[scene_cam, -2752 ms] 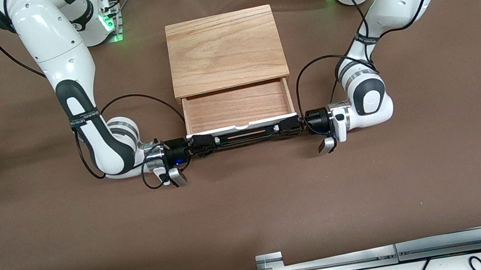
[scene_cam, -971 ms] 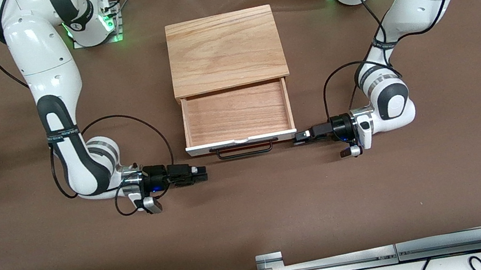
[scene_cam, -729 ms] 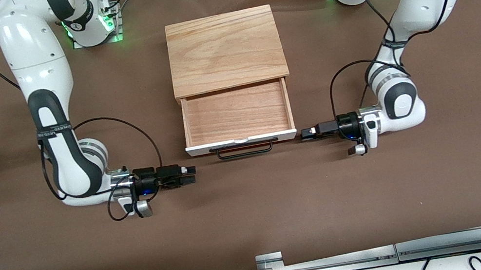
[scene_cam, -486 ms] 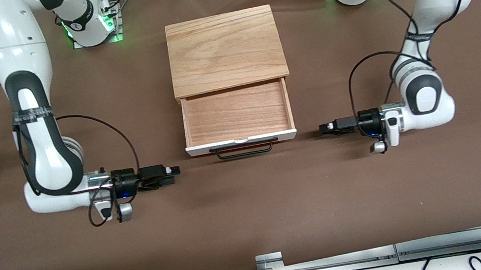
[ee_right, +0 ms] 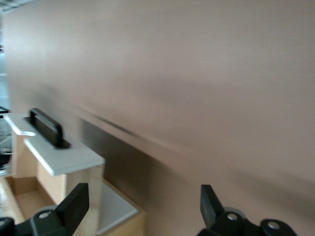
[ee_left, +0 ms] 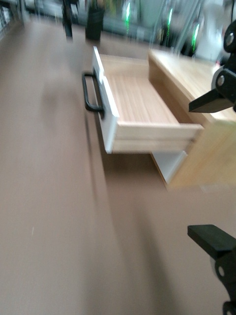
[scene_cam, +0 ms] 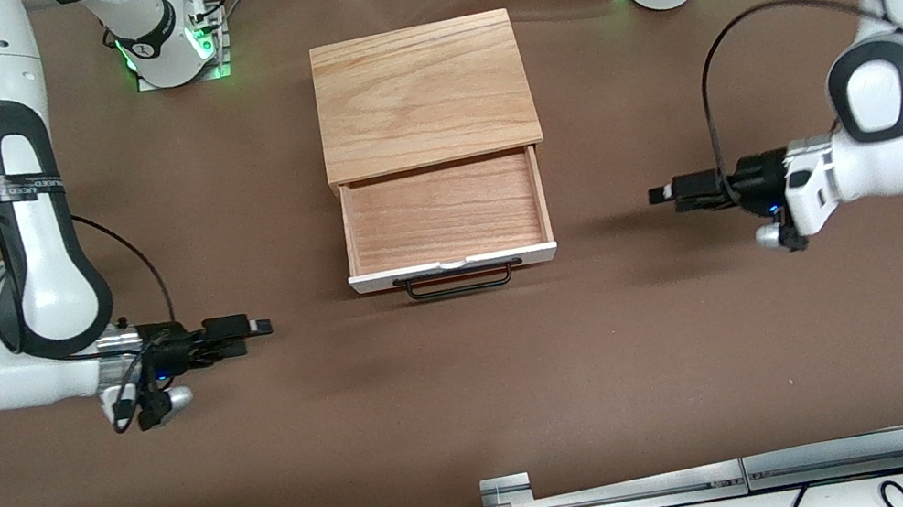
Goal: Pull top drawer with both arms simultaneously
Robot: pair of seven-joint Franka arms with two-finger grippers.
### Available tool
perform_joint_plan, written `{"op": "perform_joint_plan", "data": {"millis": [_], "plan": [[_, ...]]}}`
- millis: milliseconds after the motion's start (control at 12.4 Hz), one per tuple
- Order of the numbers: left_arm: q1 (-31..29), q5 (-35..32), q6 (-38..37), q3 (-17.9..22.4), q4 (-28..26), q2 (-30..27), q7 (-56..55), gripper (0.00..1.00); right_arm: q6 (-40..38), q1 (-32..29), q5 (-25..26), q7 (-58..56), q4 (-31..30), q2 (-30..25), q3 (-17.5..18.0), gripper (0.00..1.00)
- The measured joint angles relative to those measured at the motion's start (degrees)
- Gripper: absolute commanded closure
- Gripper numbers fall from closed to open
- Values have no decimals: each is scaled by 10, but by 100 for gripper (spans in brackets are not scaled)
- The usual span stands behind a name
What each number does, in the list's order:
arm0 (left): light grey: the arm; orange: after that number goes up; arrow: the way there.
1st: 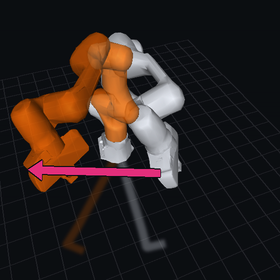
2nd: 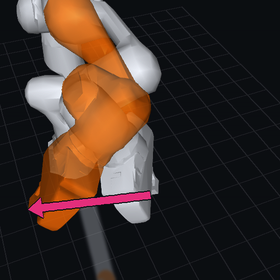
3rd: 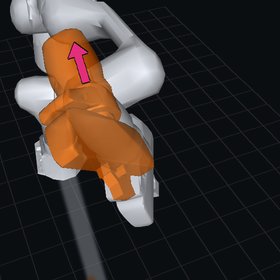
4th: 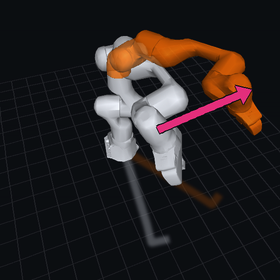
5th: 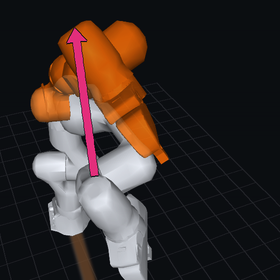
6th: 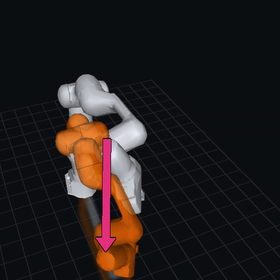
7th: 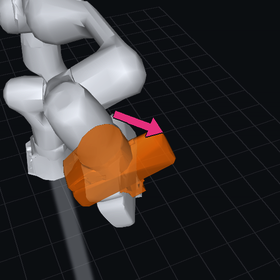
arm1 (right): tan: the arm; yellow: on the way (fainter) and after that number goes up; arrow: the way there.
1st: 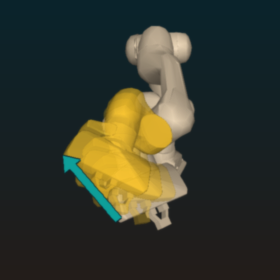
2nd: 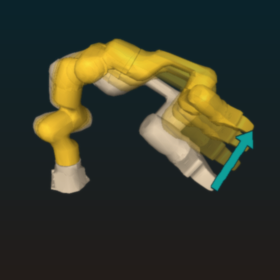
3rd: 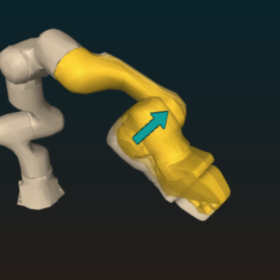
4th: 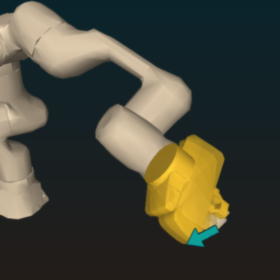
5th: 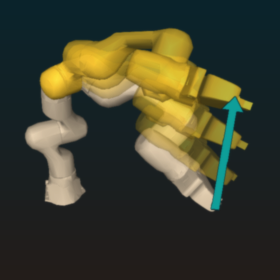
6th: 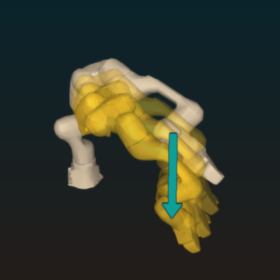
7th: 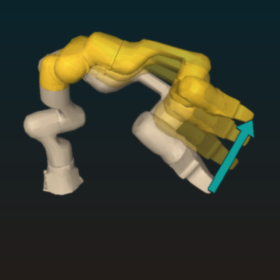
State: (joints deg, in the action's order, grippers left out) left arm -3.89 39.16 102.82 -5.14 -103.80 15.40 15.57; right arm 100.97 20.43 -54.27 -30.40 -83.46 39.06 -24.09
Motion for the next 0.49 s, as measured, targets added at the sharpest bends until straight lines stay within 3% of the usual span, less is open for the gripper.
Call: {"op": "perform_joint_plan", "data": {"millis": [243, 486], "plan": [[1, -179, -11, -4, -28, -115, -42, 0, 0, 0, 101, 55, 8, -15, -26, 0], [2, -334, -18, -7, -36, -184, -22, 0, -2, 1, 200, 94, 32, -33, -43, 0]]}}
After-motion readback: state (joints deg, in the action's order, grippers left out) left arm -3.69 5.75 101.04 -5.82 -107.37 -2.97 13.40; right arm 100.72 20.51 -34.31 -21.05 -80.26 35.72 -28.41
